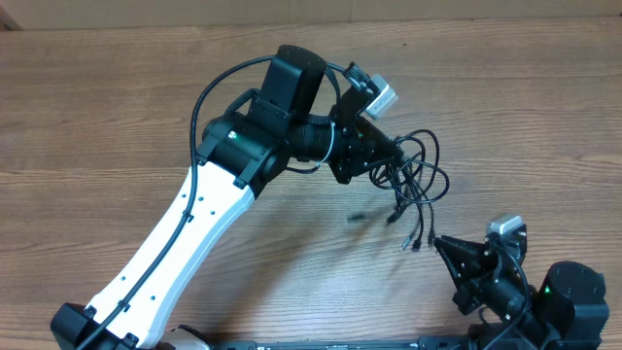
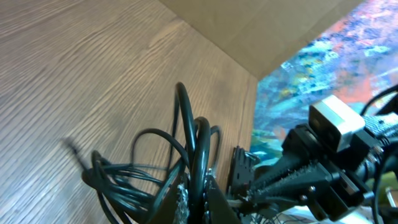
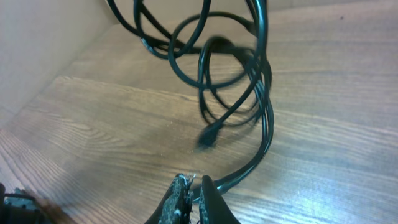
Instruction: Untangle cables
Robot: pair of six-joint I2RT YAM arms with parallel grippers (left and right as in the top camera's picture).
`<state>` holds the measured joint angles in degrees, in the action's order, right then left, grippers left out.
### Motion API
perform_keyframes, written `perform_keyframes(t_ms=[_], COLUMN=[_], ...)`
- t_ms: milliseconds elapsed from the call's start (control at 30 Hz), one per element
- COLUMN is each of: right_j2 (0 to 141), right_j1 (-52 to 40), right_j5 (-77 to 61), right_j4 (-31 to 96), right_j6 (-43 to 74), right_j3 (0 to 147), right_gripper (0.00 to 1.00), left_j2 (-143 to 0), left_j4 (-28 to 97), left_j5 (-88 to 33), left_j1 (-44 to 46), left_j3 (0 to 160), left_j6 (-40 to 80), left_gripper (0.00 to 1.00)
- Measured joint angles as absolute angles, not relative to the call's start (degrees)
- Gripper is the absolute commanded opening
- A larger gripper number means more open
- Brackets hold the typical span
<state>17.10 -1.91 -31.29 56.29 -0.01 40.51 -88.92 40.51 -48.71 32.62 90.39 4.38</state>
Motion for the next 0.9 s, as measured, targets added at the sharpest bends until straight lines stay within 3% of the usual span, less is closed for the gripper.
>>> perform_keyframes(t_ms=[67,233,467,633,900], right_j2=[17.1,17.1,17.1,17.1,17.1], right_j1=[-1.9,-1.9,-1.9,-1.9,-1.9], right_j5=[-31.3,-31.3,-31.1,-31.1,-30.8], right_j4=[57.1,57.4,57.4,55.5,50.0], right_j6=[0.0,0.3,0.1,0.6,3.9], right_j3=[40.5,40.5,40.5,40.5,40.5], right_gripper=[0.07,0.41,0.67,0.75,0.78], left_j2=[-88.9,-88.9,-88.9,-88.9,-88.9], left_j4=[40.5,40.5,40.5,40.5,36.8], left_j5=[-47.8,-47.3,-47.3,-47.5,-56.5], left_j1=[32.6,32.6,32.6,32.6,32.6], left_j3=[90.4,90.4,90.4,90.4,90.4], left_j6=[5.3,6.3,7.1,7.2,7.4], left_gripper=[0.04,0.04,0.04,0.04,0.04])
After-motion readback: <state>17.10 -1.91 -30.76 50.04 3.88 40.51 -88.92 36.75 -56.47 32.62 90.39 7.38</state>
